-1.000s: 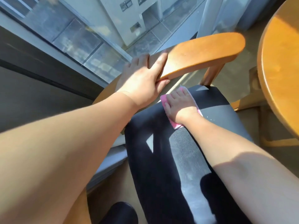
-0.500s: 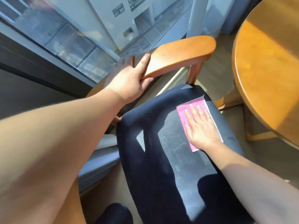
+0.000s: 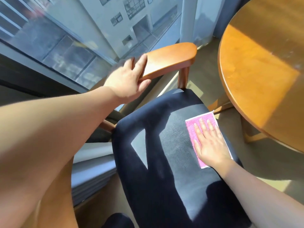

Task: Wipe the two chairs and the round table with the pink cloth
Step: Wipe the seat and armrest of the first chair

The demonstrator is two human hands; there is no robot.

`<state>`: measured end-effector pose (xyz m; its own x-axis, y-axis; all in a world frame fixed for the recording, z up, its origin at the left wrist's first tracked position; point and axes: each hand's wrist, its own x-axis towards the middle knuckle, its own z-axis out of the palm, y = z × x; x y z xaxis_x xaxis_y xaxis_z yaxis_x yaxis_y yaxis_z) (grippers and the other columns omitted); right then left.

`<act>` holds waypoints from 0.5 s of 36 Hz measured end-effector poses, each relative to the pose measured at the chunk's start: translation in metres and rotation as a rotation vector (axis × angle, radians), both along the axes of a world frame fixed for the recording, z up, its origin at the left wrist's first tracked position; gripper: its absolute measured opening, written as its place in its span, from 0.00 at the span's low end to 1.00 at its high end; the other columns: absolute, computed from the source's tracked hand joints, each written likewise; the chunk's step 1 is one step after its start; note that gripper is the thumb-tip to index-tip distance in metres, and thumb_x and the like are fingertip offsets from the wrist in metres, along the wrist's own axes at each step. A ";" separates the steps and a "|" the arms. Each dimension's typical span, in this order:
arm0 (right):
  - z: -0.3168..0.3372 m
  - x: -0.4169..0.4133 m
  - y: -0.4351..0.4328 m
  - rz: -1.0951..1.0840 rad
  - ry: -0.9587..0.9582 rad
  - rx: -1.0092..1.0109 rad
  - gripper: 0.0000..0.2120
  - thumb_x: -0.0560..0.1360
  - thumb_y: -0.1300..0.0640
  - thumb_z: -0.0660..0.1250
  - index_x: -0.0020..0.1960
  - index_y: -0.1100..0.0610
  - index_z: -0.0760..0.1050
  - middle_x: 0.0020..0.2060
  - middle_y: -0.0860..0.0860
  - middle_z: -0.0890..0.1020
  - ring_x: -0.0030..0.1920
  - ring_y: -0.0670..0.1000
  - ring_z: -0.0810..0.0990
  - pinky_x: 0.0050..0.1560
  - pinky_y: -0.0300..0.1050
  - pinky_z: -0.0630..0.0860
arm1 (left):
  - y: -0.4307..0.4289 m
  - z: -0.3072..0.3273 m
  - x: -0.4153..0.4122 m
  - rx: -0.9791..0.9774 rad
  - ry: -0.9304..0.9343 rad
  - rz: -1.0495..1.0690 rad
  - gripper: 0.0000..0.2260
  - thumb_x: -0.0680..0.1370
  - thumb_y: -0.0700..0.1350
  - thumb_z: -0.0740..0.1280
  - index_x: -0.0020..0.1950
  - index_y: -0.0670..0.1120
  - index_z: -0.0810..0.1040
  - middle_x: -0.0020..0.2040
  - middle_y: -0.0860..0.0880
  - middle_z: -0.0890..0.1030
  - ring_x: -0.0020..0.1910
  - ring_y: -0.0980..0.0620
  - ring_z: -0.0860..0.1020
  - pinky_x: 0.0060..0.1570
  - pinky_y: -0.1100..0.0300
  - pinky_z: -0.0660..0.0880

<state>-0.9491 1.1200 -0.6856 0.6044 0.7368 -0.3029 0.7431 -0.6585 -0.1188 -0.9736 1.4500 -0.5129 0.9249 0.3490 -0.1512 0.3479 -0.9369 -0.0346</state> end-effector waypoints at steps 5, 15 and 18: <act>-0.001 0.008 0.008 0.026 -0.003 -0.014 0.30 0.78 0.46 0.48 0.74 0.60 0.66 0.72 0.61 0.69 0.74 0.64 0.63 0.74 0.59 0.51 | -0.026 -0.003 0.054 0.058 -0.044 -0.122 0.32 0.78 0.61 0.54 0.77 0.49 0.51 0.68 0.40 0.66 0.63 0.38 0.66 0.58 0.45 0.67; 0.005 0.053 0.091 0.047 0.013 -0.071 0.33 0.77 0.47 0.38 0.73 0.58 0.67 0.69 0.60 0.72 0.71 0.65 0.66 0.76 0.59 0.49 | -0.024 -0.011 0.060 0.103 -0.072 -0.154 0.32 0.77 0.63 0.54 0.77 0.49 0.53 0.65 0.40 0.69 0.59 0.38 0.69 0.57 0.44 0.68; 0.008 0.061 0.116 0.056 -0.025 -0.064 0.30 0.78 0.48 0.45 0.77 0.59 0.62 0.67 0.60 0.75 0.70 0.66 0.65 0.75 0.62 0.51 | -0.023 -0.012 0.059 0.105 -0.080 -0.155 0.32 0.77 0.62 0.54 0.77 0.49 0.54 0.64 0.40 0.69 0.59 0.38 0.69 0.56 0.44 0.68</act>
<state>-0.8884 1.2363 -0.6779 0.5708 0.7492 -0.3359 0.7812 -0.6215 -0.0587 -0.9150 1.4267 -0.5248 0.9763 0.2117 -0.0449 0.2056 -0.9721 -0.1132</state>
